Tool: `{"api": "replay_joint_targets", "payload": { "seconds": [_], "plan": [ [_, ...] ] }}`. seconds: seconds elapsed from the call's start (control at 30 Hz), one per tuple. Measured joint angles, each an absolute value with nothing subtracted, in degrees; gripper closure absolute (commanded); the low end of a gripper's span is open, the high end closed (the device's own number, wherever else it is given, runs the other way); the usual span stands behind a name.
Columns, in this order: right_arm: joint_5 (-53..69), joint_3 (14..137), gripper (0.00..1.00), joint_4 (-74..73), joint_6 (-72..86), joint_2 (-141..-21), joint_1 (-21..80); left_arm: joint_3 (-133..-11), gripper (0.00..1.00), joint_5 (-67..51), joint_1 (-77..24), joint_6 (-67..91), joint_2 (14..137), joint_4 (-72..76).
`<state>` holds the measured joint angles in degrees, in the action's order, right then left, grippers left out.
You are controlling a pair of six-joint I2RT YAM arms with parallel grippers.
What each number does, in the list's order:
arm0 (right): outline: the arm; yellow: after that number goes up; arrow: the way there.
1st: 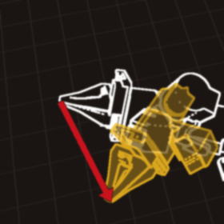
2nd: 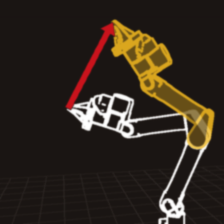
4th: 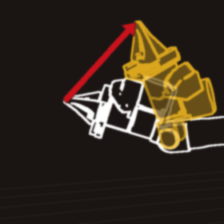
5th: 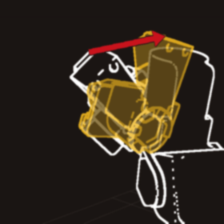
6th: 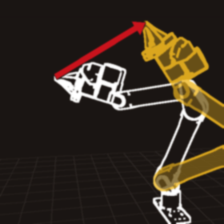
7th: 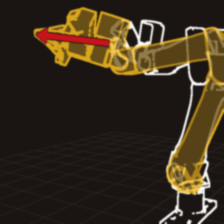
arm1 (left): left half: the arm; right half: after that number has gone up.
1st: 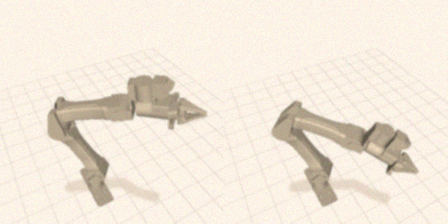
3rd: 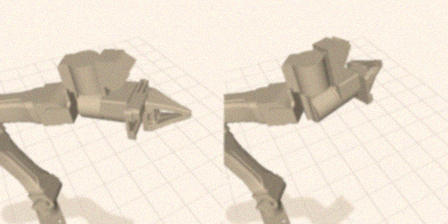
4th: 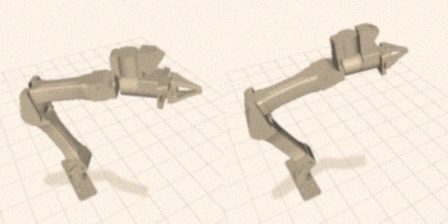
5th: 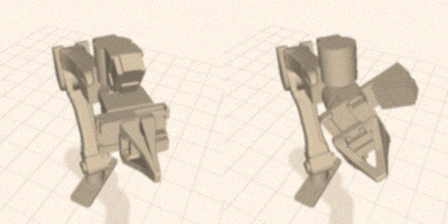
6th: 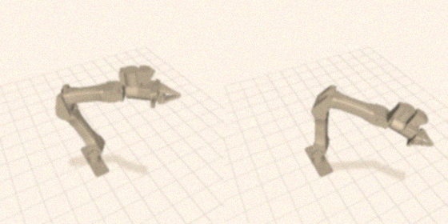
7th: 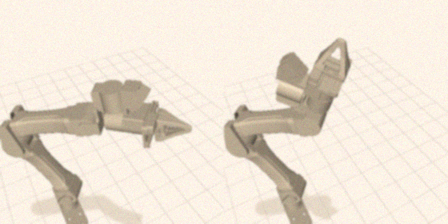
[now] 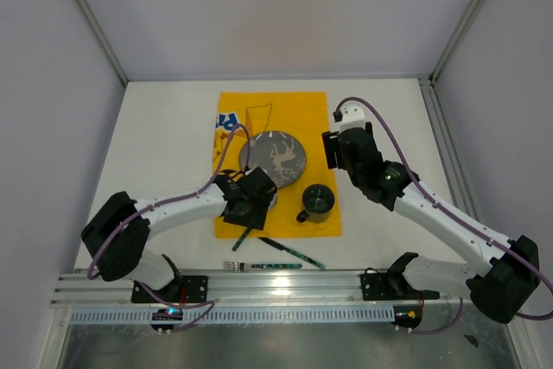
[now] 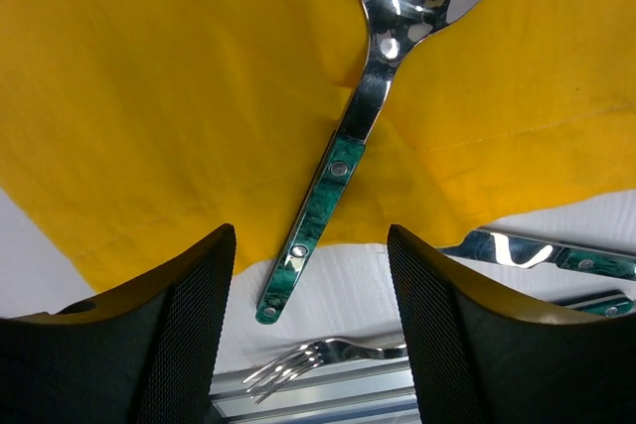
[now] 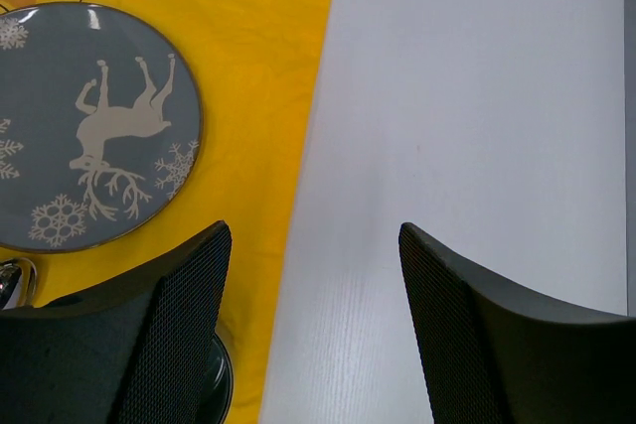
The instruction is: Set the dinner table for one person
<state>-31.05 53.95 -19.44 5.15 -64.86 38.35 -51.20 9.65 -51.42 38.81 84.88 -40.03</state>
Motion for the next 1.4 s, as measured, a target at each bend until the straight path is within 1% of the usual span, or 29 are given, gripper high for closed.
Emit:
{"api": "replay_joint_targets", "payload": {
  "seconds": [0.1, 0.33, 0.47, 0.73, 0.83, 0.87, 0.9, 0.93, 0.97, 1.23, 1.4],
  "plan": [
    [-30.74, 53.65, 0.27, -19.44, 5.19, -64.86, 38.35, -51.2, 0.37, 9.02, -51.37, 38.65, 87.0, -38.94],
    [-30.63, 53.19, 0.27, -19.62, 5.5, -64.77, 38.06, -51.2, 0.46, 7.35, -51.35, 38.54, 90.3, -37.26],
    [-30.37, 52.99, 0.27, -19.75, 5.82, -64.73, 38.02, -51.2, 0.56, 7.2, -51.35, 38.52, 90.37, -36.86],
    [-29.82, 52.9, 0.27, -19.75, 6.22, -64.75, 38.02, -51.18, 0.66, 6.98, -51.35, 38.54, 90.37, -36.69],
    [-29.82, 52.86, 0.27, -19.75, 6.24, -64.75, 38.02, -51.16, 0.75, 6.83, -51.35, 38.59, 90.37, -36.6],
    [-29.82, 52.82, 0.27, -19.75, 6.24, -64.75, 38.02, -51.16, 0.81, 6.81, -51.35, 38.54, 90.37, -36.56],
    [-29.82, 52.77, 0.27, -19.77, 6.24, -64.75, 38.02, -51.16, 0.85, 6.79, -51.35, 38.63, 90.37, -36.53],
    [-29.82, 52.71, 0.27, -19.77, 6.24, -64.75, 38.02, -51.18, 0.98, 6.52, -51.35, 38.54, 90.37, -36.49],
    [-29.82, 52.66, 0.27, -19.79, 6.24, -64.75, 38.02, -51.18, 1.0, 6.28, -51.35, 38.52, 90.37, -36.58],
    [-29.82, 52.49, 0.27, -19.79, 6.28, -64.75, 38.02, -51.29, 1.0, 6.42, -51.46, 38.19, 90.37, -37.39],
    [-29.82, 52.49, 0.27, -19.79, 6.28, -64.75, 38.02, -53.39, 1.0, 8.34, -51.44, 36.51, 90.37, -40.91]
  ]
}}
